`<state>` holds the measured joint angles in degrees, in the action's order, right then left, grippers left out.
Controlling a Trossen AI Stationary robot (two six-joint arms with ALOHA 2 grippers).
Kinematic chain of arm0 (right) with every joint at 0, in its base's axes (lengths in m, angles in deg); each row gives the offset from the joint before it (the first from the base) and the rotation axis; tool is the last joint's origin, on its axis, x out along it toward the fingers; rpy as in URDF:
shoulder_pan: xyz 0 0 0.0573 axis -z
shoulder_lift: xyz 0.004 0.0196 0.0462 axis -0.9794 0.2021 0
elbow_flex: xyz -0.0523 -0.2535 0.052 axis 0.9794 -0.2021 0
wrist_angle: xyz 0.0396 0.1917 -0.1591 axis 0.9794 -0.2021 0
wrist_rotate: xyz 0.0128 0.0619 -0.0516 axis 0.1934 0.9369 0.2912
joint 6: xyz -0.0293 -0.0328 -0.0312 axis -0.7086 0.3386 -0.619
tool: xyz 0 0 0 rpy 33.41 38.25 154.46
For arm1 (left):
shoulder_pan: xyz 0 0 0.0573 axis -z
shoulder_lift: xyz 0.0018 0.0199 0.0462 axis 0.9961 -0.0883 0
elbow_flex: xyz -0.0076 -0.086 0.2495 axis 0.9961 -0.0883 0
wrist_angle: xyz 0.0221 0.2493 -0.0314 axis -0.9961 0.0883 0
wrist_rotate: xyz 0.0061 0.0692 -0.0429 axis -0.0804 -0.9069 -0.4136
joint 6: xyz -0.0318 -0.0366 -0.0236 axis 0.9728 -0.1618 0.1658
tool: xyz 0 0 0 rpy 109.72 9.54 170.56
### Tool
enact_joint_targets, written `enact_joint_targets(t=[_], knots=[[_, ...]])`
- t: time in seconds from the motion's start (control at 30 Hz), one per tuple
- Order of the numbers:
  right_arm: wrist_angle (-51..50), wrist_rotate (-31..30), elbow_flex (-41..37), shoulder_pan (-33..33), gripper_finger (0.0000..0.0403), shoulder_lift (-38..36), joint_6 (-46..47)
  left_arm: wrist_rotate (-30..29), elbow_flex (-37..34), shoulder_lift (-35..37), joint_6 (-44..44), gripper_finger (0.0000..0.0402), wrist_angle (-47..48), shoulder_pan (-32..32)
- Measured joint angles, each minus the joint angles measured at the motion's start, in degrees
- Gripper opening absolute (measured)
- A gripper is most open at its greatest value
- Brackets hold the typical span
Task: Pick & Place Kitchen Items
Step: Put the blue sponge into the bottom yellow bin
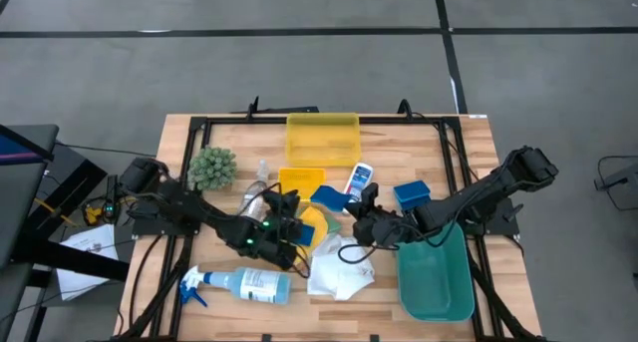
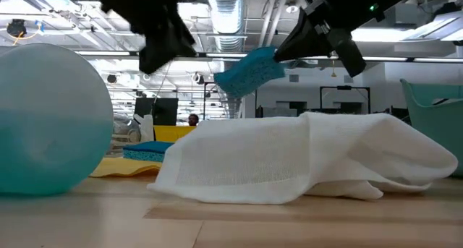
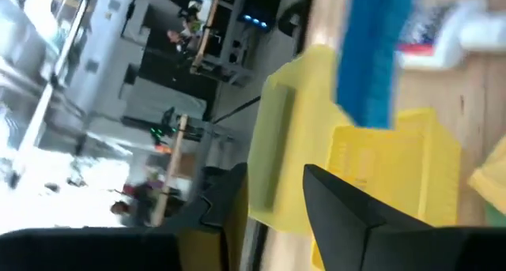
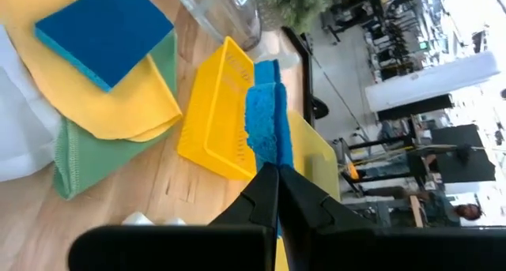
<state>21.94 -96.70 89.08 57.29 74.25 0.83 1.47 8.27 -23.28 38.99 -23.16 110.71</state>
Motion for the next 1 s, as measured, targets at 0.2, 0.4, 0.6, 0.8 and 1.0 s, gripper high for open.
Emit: enact_joint_targets(t=[0.2,0.4,0.6,0.8,1.0], knots=[[4.02,4.83,-0.04,3.63,0.0,0.0,-7.78,-0.03,-7.06,14.47,14.34,0.0123,3.59,3.82],[7.41,15.0,-0.04,8.57,0.0,0.0,-17.85,-0.01,-20.44,28.5,15.61,0.011,-7.41,6.49],[8.46,21.44,-0.04,12.26,0.0,0.0,-24.91,0.42,-32.92,38.24,4.44,0.0098,-28.73,8.18],[13.34,23.62,-0.02,14.44,0.0,3.6,-35.2,6.42,-39.74,42.97,-9.32,0.0089,-48.33,8.31],[21.56,21.48,-0.24,15.98,0.0,13.69,-44.29,10.62,-40.8,43.4,-12.57,0.008,-52.5,8.26]])
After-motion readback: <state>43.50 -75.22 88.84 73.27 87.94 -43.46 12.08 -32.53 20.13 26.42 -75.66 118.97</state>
